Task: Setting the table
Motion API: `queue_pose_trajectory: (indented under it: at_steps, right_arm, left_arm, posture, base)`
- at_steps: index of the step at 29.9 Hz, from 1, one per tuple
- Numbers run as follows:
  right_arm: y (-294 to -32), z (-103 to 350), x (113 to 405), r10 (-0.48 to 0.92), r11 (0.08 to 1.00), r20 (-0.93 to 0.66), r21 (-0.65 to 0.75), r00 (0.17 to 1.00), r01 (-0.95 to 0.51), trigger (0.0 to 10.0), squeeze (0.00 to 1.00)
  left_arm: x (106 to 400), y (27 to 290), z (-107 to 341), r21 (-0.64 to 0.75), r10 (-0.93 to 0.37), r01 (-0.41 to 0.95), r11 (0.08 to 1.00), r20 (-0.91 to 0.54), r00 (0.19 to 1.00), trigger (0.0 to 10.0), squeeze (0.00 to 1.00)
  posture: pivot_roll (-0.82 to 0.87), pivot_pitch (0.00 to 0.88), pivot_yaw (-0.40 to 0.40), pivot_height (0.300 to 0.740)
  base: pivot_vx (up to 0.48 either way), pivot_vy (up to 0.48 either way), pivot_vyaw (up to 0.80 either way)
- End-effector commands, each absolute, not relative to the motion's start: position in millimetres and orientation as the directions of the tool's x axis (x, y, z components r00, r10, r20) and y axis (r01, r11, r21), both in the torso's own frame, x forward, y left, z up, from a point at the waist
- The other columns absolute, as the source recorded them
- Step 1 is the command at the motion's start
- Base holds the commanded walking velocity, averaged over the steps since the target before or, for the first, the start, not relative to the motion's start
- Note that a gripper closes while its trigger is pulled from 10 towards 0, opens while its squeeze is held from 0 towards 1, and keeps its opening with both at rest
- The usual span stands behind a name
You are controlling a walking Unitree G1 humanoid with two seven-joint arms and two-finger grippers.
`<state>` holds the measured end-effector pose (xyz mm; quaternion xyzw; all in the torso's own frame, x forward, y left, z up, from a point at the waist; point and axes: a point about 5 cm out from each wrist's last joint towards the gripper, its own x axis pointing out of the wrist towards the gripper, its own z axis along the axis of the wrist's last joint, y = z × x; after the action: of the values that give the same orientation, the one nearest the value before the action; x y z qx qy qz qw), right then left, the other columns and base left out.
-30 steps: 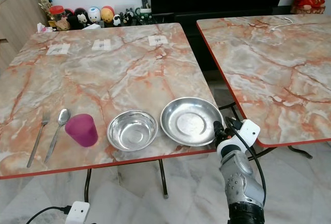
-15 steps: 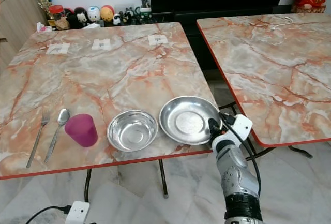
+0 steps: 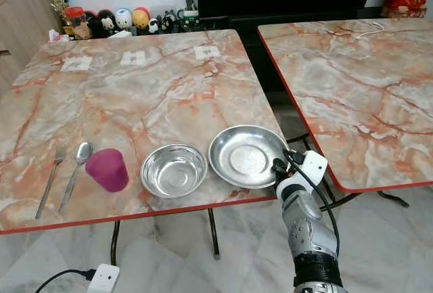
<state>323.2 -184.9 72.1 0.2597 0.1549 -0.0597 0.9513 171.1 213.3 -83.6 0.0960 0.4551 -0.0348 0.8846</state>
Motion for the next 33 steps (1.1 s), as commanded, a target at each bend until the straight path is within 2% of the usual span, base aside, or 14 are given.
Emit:
queue_pose_trajectory:
  at_steps: [1, 5, 11, 14, 17, 18, 19, 20, 26, 33]
  right_arm:
    - [-189, 65, 320, -0.067, 0.86, -0.359, 0.453, 0.931, 0.236, 0.0, 0.0]
    - [-196, 69, 320, -0.123, 0.854, -0.331, 0.445, 0.936, 0.27, 0.0, 0.0]
    - [-216, 95, 314, -0.307, 0.807, -0.113, 0.495, 0.945, 0.322, 0.0, 0.0]
    - [-218, 100, 313, -0.324, 0.815, -0.073, 0.484, 0.943, 0.317, 0.0, 0.0]
    - [-214, 121, 308, -0.307, 0.856, 0.093, 0.462, 0.947, 0.232, 0.0, 0.0]
    - [-213, 124, 308, -0.303, 0.857, 0.108, 0.465, 0.947, 0.221, 2.4, 0.0]
    - [-213, 125, 308, -0.302, 0.858, 0.117, 0.467, 0.946, 0.216, 2.4, 0.0]
    - [-212, 128, 308, -0.298, 0.867, 0.136, 0.453, 0.945, 0.208, 10.0, 0.0]
    - [-208, 133, 310, -0.269, 0.892, 0.168, 0.416, 0.949, 0.179, 10.0, 0.0]
    - [-208, 139, 310, -0.246, 0.919, 0.201, 0.359, 0.948, 0.162, 10.0, 0.0]
  left_arm:
    - [167, 212, -86, 0.141, 0.025, 0.16, 0.977, -0.821, 0.571, 10.0, 0.0]
    - [169, 212, -85, 0.142, 0.024, 0.162, 0.976, -0.819, 0.573, 10.0, 0.0]
    - [170, 213, -84, 0.149, 0.027, 0.166, 0.975, -0.817, 0.576, 10.0, 0.0]
    - [169, 214, -84, 0.149, 0.03, 0.162, 0.976, -0.818, 0.575, 10.0, 0.0]
    - [169, 216, -84, 0.154, 0.046, 0.139, 0.978, -0.814, 0.58, 10.0, 0.0]
    - [168, 216, -84, 0.154, 0.05, 0.133, 0.979, -0.814, 0.579, 10.0, 0.0]
    - [168, 217, -84, 0.154, 0.052, 0.129, 0.98, -0.815, 0.578, 10.0, 0.0]
    - [168, 217, -85, 0.148, 0.054, 0.12, 0.982, -0.818, 0.572, 10.0, 0.0]
    - [167, 217, -85, 0.146, 0.059, 0.106, 0.984, -0.816, 0.575, 10.0, 0.0]
    - [166, 215, -86, 0.148, 0.065, 0.099, 0.984, -0.817, 0.573, 10.0, 0.0]
  posture:
    - [-0.07, 0.035, 0.011, 0.74]
    - [-0.07, 0.05, 0.01, 0.74]
    - [-0.08, 0.066, 0.011, 0.74]
    - [-0.08, 0.067, 0.011, 0.74]
    - [-0.09, 0.072, 0.013, 0.74]
    - [-0.09, 0.075, 0.014, 0.74]
    - [-0.09, 0.076, 0.014, 0.74]
    - [-0.09, 0.076, 0.013, 0.74]
    - [-0.08, 0.077, 0.008, 0.74]
    - [-0.09, 0.081, 0.006, 0.74]
  base:
    - [0.0, 0.0, 0.0]
    - [0.0, 0.0, 0.0]
    - [0.0, 0.0, 0.0]
    - [0.0, 0.0, 0.0]
    - [0.0, 0.0, 0.0]
    - [0.0, 0.0, 0.0]
    - [0.0, 0.0, 0.0]
    - [0.0, 0.0, 0.0]
    - [0.0, -0.08, 0.0]
    - [0.257, -0.389, 0.0]
